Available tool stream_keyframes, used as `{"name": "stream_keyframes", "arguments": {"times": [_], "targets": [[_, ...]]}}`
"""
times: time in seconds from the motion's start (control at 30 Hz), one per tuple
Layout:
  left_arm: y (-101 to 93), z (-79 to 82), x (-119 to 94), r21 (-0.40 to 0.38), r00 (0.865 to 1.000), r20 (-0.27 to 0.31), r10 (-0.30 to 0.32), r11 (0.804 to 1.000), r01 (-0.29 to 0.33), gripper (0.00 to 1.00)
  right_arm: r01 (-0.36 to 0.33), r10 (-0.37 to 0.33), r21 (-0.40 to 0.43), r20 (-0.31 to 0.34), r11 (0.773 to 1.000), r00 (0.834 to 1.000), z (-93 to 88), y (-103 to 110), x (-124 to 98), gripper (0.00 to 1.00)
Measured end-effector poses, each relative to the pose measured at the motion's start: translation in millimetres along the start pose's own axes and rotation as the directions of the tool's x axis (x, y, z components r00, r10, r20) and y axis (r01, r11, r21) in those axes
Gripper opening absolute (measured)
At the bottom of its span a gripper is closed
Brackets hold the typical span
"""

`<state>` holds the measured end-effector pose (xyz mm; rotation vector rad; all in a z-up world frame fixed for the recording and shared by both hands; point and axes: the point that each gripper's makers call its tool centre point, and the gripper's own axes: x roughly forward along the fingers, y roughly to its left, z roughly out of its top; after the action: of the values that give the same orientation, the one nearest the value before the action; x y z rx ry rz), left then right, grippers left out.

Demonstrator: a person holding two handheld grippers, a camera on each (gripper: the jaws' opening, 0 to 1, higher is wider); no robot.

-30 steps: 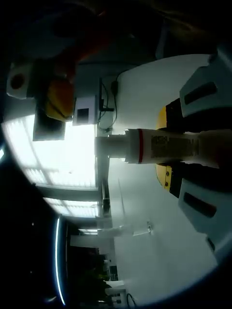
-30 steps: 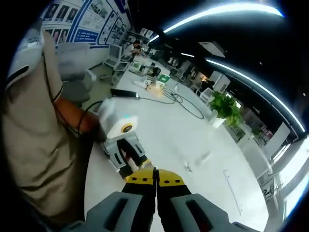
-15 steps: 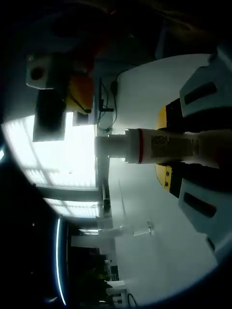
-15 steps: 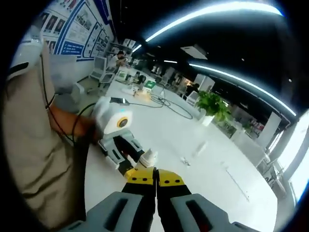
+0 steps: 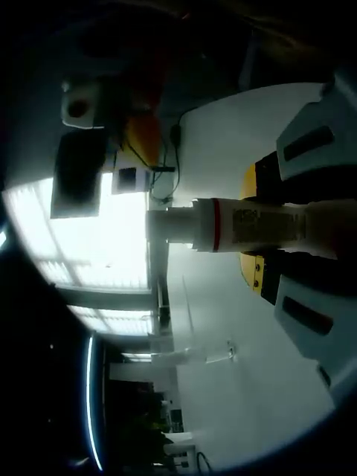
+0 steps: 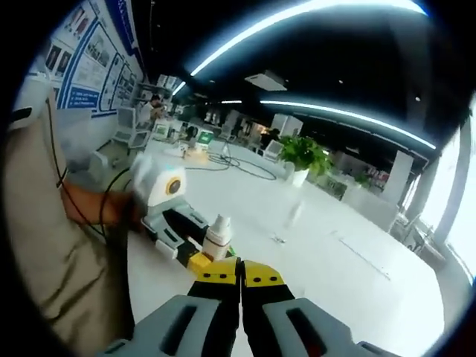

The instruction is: Clamp pump bottle remove cover press pump head put on cover

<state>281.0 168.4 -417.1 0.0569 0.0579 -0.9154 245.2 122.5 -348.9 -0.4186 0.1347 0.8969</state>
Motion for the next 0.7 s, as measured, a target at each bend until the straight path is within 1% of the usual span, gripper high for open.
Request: {"name": "stream_keyframes", "arguments": {"times": [0.07,0.13,0.23,0.47,0.53,0.63,0.7], "targets": [[-0.4,0.4,-0.2,0.0,1.0,0.0,0.0,1.0,0.0,0.14,0.023,-0.022,0.058,-0.01,0.998,1.0,-6.7,-2.9,-1.6,0.0],[-1.1,0.3,0.0,0.0,1.0,0.0,-0.001,1.0,0.001,0.14,0.032,-0.032,0.091,-0.002,0.995,0.999,-11.0,-4.0,-2.9,0.0],[0.1,0.0,0.0,0.001,1.0,0.0,-0.001,1.0,0.001,0.14,0.042,-0.042,0.105,-0.003,0.994,0.999,-17.8,0.0,-4.6,0.0],[0.2,-0.1,-0.4,0.002,1.0,0.0,0.0,1.0,0.0,0.14,0.066,-0.069,0.135,0.016,0.989,0.997,-30.2,-1.5,-6.8,0.0],[-0.3,0.0,-0.1,0.002,1.0,0.0,0.0,1.0,0.0,0.14,0.063,-0.068,0.141,0.029,0.988,0.997,-34.1,-0.2,-7.2,0.0],[0.2,0.0,-0.4,0.002,1.0,0.0,0.001,1.0,-0.001,0.14,0.077,-0.086,0.164,0.052,0.983,0.995,-42.2,-4.1,-6.2,0.0],[-0.8,0.3,-0.2,0.004,1.0,0.0,0.001,1.0,-0.001,0.14,0.082,-0.094,0.177,0.056,0.981,0.994,-47.2,-2.9,-3.7,0.0]]}}
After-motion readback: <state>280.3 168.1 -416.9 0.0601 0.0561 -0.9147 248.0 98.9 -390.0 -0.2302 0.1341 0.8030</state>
